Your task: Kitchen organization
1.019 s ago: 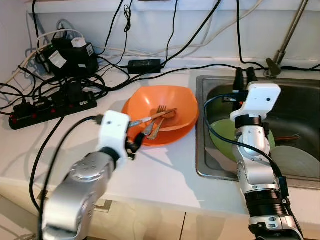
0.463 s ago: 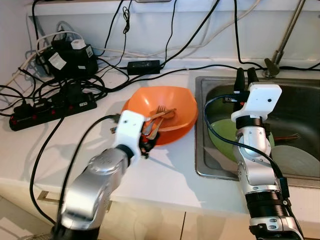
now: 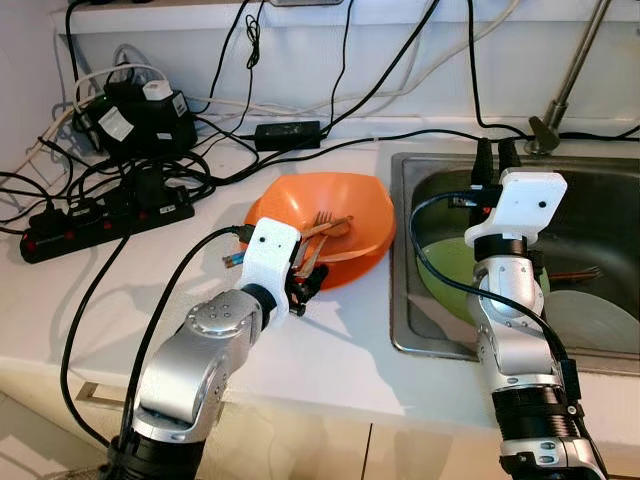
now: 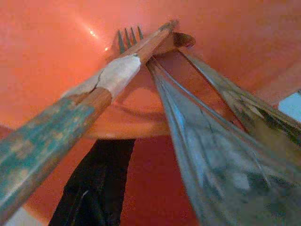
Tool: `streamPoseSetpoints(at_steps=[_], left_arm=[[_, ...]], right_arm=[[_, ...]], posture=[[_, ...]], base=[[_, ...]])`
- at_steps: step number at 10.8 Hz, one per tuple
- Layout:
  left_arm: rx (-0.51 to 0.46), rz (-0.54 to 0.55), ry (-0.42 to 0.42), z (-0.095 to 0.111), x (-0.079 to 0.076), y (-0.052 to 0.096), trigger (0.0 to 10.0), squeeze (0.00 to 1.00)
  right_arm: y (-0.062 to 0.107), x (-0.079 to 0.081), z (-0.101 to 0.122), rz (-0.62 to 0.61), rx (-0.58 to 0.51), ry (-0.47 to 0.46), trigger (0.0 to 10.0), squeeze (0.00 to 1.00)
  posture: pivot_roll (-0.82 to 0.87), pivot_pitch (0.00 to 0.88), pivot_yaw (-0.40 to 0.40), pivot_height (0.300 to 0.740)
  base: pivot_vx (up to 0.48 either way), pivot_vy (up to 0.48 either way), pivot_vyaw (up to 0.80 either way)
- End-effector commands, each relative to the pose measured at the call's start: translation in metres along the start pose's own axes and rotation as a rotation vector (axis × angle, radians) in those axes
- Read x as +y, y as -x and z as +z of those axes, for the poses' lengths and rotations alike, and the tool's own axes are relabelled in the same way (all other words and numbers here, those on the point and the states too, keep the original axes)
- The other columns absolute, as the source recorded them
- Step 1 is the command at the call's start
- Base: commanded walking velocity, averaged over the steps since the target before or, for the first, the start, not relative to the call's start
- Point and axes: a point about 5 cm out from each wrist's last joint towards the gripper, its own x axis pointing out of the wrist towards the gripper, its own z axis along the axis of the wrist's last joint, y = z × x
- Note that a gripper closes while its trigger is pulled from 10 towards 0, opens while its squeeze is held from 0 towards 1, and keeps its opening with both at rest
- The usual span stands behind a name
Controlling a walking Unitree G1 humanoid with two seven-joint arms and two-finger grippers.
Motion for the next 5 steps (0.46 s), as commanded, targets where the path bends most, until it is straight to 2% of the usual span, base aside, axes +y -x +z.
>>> streamPoseSetpoints(at_steps=[1,3,4,5], left_arm=[[0.042,-0.008,-0.011,-0.003,0.001,0.001,10.0,0.00],[0.053,-0.011,-0.013,-0.002,0.002,0.007,10.0,0.00],[0.069,-0.010,-0.011,0.000,0.003,0.018,10.0,0.00],[0.071,-0.008,-0.012,0.001,0.004,0.022,10.0,0.00]], right_arm=[[0.000,0.000,0.003,-0.007,-0.006,-0.004,10.0,0.00],[0.000,0.000,0.003,-0.006,-0.004,-0.005,10.0,0.00],[-0.001,0.002,0.002,-0.001,-0.002,-0.009,10.0,0.00],[-0.001,0.003,0.002,0.001,-0.001,-0.011,10.0,0.00]], posture=[[0.07,0.039,0.121,0.740],[0.09,0.044,0.122,0.740],[0.10,0.045,0.121,0.740],[0.11,0.046,0.121,0.740]], base=[[0.000,0.000,0.00],[0.000,0.000,0.00],[0.000,0.000,0.00],[0.000,0.000,0.00]])
